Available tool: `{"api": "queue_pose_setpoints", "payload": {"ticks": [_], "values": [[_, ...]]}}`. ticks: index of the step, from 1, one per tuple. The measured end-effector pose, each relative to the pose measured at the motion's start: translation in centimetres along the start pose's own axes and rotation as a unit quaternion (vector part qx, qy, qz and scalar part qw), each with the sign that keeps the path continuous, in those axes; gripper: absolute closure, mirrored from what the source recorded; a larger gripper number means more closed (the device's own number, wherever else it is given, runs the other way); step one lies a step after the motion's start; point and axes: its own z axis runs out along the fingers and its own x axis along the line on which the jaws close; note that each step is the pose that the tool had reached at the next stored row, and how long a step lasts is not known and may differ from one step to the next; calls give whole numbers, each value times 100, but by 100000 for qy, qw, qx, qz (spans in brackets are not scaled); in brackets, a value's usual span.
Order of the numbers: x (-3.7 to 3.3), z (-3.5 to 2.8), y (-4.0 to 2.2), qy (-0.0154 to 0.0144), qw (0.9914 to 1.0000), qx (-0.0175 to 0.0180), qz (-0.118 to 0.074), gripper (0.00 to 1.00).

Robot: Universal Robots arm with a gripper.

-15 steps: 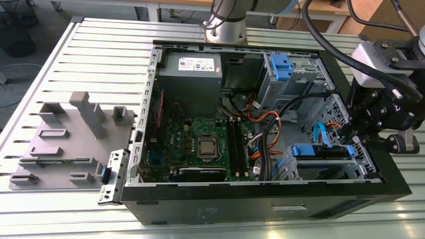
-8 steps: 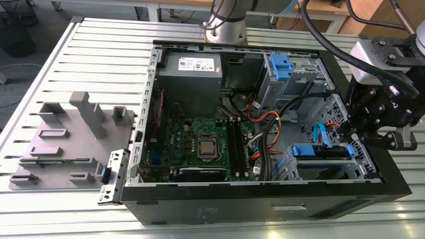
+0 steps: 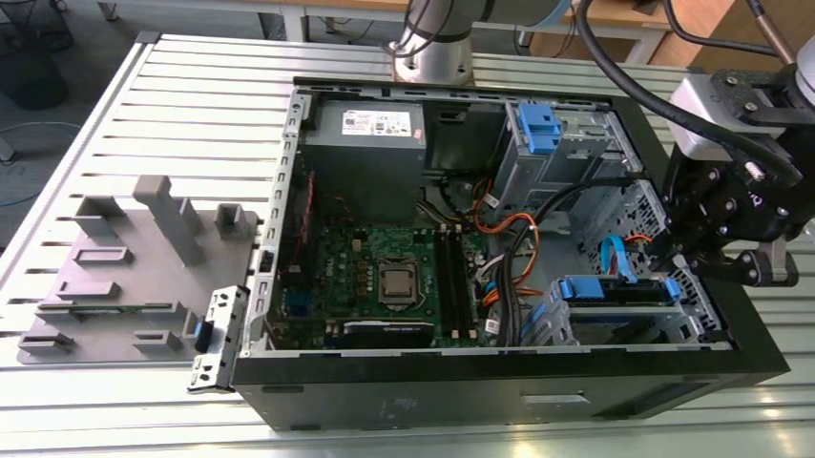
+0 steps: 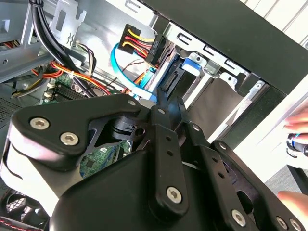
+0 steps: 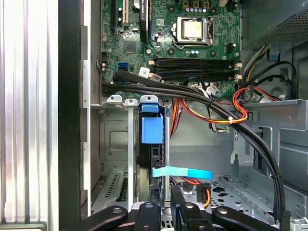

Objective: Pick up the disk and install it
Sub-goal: 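Insert the second disk wire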

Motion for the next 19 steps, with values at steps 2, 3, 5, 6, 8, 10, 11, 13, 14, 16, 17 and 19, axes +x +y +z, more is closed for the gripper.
{"api": "queue_pose_setpoints", "payload": {"ticks": [2, 3, 5, 6, 8, 10, 11, 13, 14, 16, 17, 19], "values": [[-1, 0, 0, 2, 100000, 1, 1, 76], [-2, 0, 0, 0, 100000, 2, 2, 76], [-16, 1, 0, 7, 100000, 1, 2, 76], [-30, 3, 0, 1, 100000, 1, 0, 76], [-67, 8, 1, 5, 100000, -1, 9, 76], [-108, 18, -5, 1, 100000, -1, 1, 76], [-127, 24, -8, -1, 100000, 0, 0, 76], [-162, 37, -19, 10, 100000, 1, 0, 76], [-176, 44, -25, 4, 100000, 1, -5, 76], [-192, 58, -44, -1, 100000, -9, -23, 76], [-197, 67, -58, -10, 100000, -28, -41, 76], [-199, 79, -91, 7, 100000, -141, -90, 76]]}}
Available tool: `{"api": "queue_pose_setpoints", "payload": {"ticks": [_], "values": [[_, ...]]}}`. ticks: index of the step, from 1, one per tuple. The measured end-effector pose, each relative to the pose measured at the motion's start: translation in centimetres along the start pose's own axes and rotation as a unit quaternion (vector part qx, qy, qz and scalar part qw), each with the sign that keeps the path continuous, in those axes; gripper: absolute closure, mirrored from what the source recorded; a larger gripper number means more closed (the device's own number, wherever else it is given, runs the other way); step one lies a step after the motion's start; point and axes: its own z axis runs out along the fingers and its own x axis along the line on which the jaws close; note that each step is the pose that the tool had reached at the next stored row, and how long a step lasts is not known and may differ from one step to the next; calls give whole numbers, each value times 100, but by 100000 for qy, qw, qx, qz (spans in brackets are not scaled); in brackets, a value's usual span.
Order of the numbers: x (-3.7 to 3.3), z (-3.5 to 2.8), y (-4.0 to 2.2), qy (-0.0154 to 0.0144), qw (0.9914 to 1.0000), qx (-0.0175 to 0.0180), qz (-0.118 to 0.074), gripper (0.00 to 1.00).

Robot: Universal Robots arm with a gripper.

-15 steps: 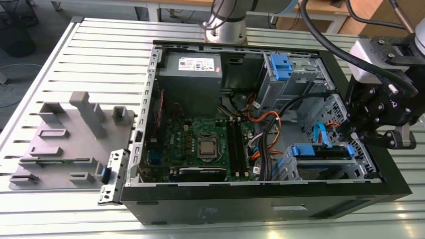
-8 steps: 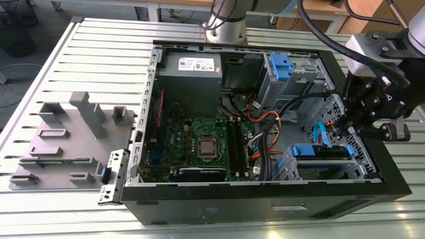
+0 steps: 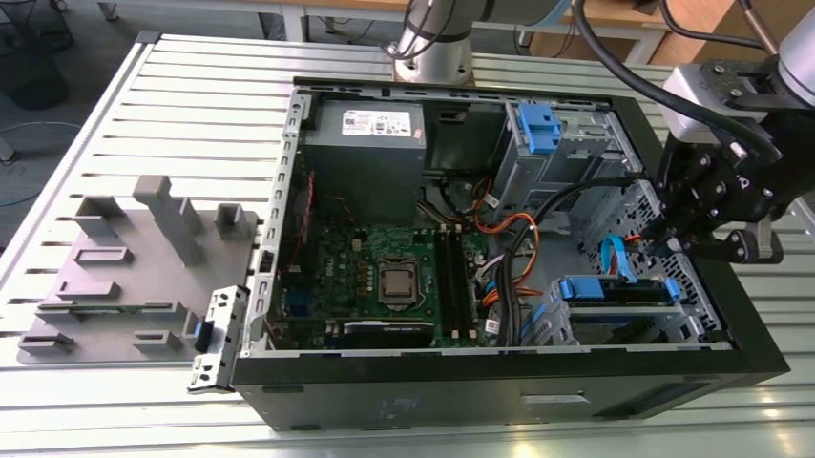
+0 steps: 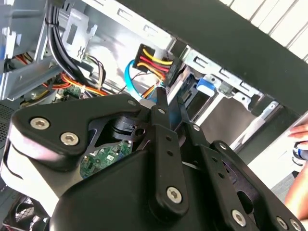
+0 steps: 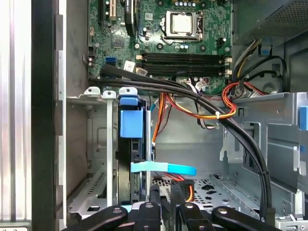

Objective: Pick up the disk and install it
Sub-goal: 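Insert the second disk wire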

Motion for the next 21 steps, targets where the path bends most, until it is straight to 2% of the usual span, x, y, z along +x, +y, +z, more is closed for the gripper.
{"api": "queue_pose_setpoints", "payload": {"ticks": [3, 9, 10, 11, 13, 14, 21], "values": [[-2, 15, -43, -6, 100000, -229, -127, 76], [-1, 15, -49, 2, 100000, -240, -174, 76], [-1, 15, -49, 1, 100000, -241, -174, 75], [-1, 15, -49, 1, 100000, -243, -175, 70], [-1, 15, -49, -2, 100000, -241, -175, 70], [-1, 15, -49, 0, 100000, -241, -173, 63], [0, 39, -98, 20, 99999, -322, -170, 63]]}}
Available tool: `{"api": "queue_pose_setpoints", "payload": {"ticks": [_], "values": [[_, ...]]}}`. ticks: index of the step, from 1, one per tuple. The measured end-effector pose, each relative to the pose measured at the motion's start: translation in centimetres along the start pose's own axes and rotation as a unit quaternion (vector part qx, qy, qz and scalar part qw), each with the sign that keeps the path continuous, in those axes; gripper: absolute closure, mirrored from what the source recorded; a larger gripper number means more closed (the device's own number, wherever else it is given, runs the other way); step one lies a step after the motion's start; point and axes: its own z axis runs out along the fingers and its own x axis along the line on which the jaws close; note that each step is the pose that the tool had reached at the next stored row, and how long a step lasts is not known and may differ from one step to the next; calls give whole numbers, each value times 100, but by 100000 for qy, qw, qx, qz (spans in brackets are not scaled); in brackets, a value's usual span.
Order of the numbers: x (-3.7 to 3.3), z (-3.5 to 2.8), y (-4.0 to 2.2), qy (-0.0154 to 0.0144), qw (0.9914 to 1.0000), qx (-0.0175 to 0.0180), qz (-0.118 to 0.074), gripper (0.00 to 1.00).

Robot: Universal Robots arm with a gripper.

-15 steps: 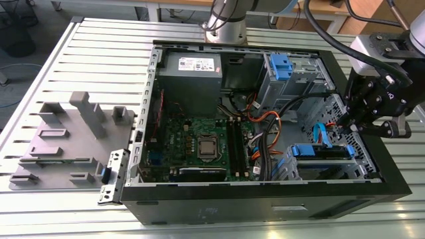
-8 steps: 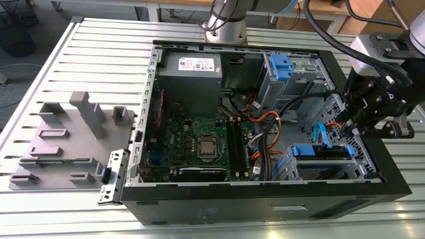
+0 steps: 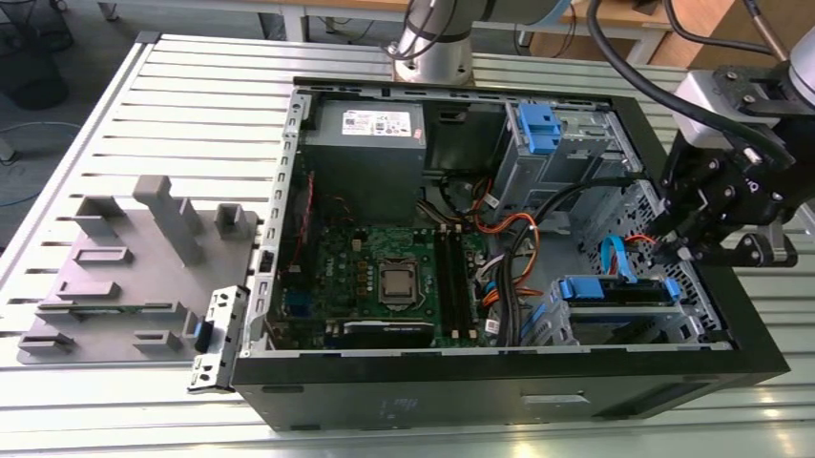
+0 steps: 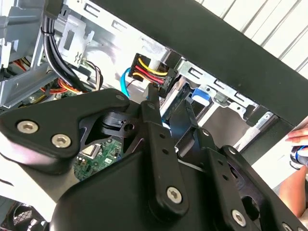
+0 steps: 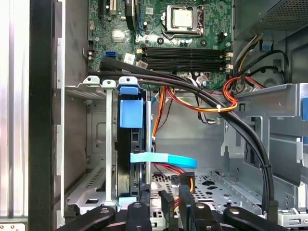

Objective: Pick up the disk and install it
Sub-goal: 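Insert the second disk wire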

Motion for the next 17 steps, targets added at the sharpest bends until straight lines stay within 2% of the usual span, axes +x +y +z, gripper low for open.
{"api": "queue_pose_setpoints", "payload": {"ticks": [12, 14, 17], "values": [[2, 59, -97, 446, 99999, -211, 13, 63], [3, 79, -100, 644, 99997, -294, 29, 63], [5, 105, -100, 1112, 99992, -564, 42, 63]]}}
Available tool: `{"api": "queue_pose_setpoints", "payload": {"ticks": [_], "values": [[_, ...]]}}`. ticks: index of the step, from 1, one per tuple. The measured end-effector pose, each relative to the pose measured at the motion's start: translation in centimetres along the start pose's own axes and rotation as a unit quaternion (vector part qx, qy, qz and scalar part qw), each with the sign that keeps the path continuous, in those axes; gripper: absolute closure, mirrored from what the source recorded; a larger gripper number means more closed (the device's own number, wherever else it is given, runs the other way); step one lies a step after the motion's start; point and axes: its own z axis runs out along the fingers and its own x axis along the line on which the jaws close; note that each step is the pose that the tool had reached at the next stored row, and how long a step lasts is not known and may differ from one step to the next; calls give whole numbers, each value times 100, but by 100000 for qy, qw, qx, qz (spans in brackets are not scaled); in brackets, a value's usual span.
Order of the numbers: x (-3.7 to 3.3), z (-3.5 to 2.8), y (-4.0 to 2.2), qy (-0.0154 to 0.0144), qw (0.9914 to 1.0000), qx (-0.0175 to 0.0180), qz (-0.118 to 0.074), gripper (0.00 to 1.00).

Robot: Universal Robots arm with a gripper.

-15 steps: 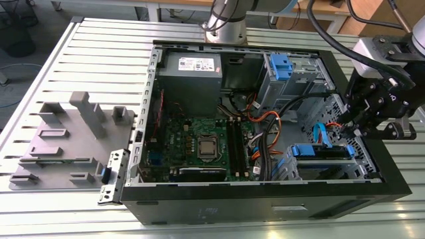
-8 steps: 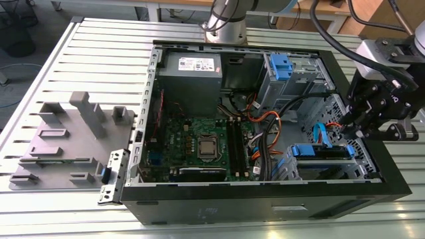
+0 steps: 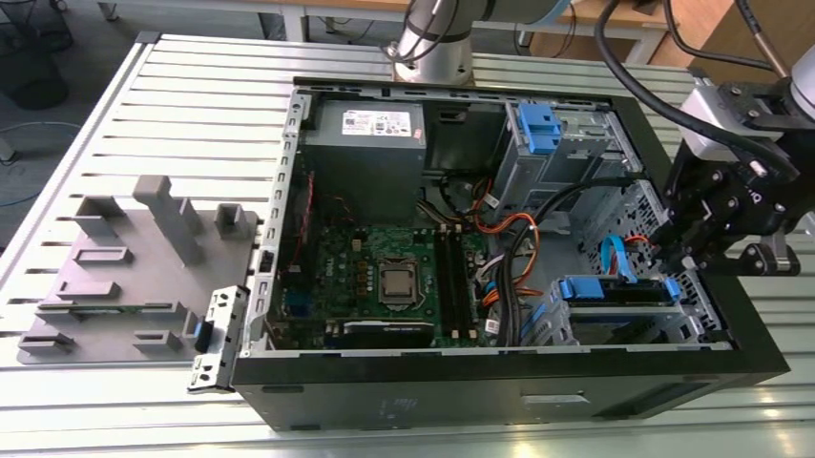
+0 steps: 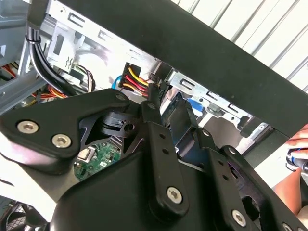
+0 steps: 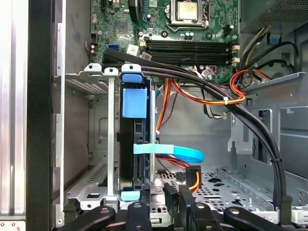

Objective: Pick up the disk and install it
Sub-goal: 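Insert the second disk wire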

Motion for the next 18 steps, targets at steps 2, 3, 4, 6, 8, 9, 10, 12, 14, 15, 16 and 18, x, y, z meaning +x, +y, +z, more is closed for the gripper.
{"api": "queue_pose_setpoints", "payload": {"ticks": [2, 3, 4, 6, 8, 9, 10, 12, 14, 15, 16, 18], "values": [[1, 0, 0, 63, 100000, -20, 8, 63], [0, 1, 0, 86, 100000, -28, 3, 63], [0, 1, 0, 99, 100000, -31, 5, 63], [0, 1, 0, 151, 100000, -40, 6, 63], [0, 1, 0, 179, 100000, -47, 6, 71], [-1, 2, 0, 178, 100000, -56, 3, 71], [1, -1, 0, 260, 100000, -45, 12, 76], [0, 1, 0, 245, 100000, -56, 13, 78], [0, 1, 0, 275, 100000, -63, 9, 78], [0, 1, 0, 293, 100000, -65, 9, 78], [0, 1, 0, 308, 100000, -68, 9, 78], [0, 1, 0, 339, 99999, -75, 11, 78]]}}
